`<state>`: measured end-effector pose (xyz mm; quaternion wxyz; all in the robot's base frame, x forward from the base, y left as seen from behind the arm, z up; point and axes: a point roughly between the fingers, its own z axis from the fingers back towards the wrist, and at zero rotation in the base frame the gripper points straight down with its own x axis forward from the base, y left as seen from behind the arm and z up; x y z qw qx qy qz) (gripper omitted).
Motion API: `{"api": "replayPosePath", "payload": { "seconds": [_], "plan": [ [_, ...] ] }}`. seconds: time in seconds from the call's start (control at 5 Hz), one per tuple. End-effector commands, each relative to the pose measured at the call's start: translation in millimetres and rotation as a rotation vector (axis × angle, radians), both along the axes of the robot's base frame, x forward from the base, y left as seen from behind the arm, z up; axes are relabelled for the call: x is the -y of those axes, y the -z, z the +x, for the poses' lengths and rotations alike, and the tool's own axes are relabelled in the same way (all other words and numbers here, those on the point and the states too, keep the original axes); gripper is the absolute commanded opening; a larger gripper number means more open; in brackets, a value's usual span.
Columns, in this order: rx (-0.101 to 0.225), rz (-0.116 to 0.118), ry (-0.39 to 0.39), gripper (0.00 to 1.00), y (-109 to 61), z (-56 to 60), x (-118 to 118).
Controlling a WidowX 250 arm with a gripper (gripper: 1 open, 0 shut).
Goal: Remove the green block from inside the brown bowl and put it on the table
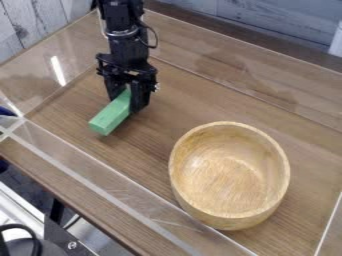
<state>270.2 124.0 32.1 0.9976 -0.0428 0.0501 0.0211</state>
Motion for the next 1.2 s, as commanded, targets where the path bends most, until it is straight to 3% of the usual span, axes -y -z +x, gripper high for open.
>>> {"api": "replayPosePath", "payload": {
  "seconds": [0.0,1.0],
  "plan": [
    [0.065,0.029,-0.013,0.0,-16.6,12.5,-9.5],
    [0.066,0.026,-0.023,0.0,-13.5,16.1,-12.6]
  ]
}}
